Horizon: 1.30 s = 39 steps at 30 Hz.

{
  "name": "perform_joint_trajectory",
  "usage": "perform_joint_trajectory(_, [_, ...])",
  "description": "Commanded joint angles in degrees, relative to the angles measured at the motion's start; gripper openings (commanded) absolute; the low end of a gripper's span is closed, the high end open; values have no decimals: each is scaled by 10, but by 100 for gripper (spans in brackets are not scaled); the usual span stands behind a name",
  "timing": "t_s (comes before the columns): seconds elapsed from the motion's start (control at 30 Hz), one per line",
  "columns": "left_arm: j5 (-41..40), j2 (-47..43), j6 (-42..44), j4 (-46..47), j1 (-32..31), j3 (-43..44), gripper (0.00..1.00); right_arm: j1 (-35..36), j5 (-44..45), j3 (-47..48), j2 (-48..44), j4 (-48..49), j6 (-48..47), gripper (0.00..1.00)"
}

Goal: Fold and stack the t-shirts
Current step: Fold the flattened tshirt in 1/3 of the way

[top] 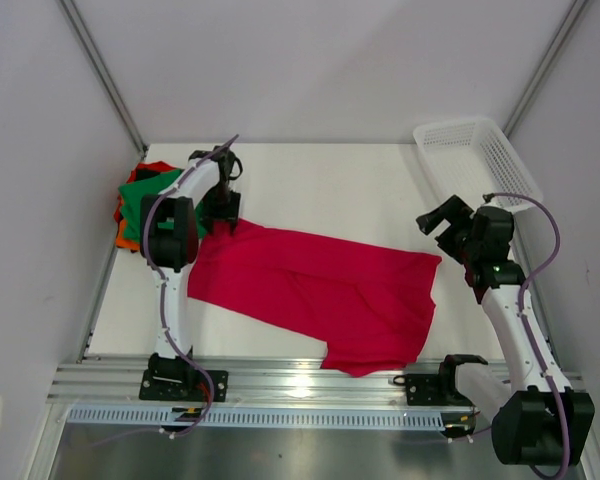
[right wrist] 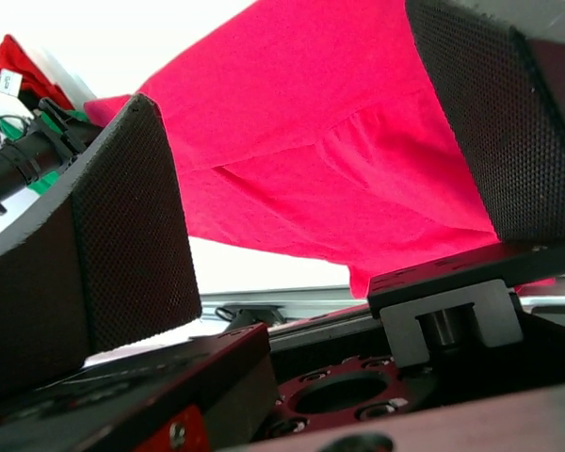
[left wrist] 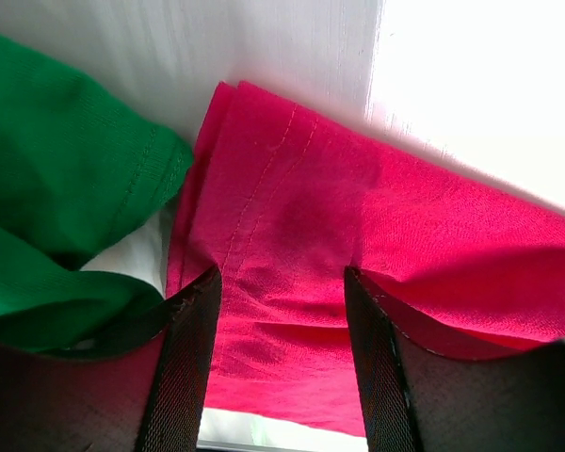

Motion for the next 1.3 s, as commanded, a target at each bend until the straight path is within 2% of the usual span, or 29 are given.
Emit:
perform_joint_trajectory(0.0, [-26, -24, -11, 22, 6, 4, 58, -1, -22, 3, -20, 32, -2, 99])
perform_joint_trajectory(0.13, [-18, -99, -17, 16, 3, -5, 58, 4, -103, -50, -1, 95, 52, 99])
perform_joint_trajectory(0.2, [-15, -125, -16, 8, 2, 10, 58, 8, -84, -61, 20, 75, 67, 99])
perform_joint_trajectory(0.37, [25, -208, -29, -9, 0, 45, 60, 70, -23, -48, 73, -33, 78, 99])
perform_joint_trajectory(0.5, [116, -278, -47, -9, -1, 67, 62, 87, -7, -51, 109, -67, 62, 99])
perform_joint_trajectory(0.63, [143, -314, -56, -15, -8, 75, 63, 96, 5, -51, 157, -78, 39, 99])
perform_joint_trajectory(0.83, [204, -375, -61, -26, -20, 72, 63, 97, 28, -51, 240, -31, 20, 99])
perform_joint_trajectory(0.93, [247, -408, -66, -14, -27, 59, 63, 98, 48, -23, 291, -17, 16, 99])
perform_joint_trajectory(1.03, [276, -445, -68, 4, -29, 47, 64, 99, 94, 17, 336, -45, 14, 99])
perform_joint_trajectory(1.27, [229, -479, -49, -15, -30, 46, 65, 89, 159, 53, 350, -89, 16, 99])
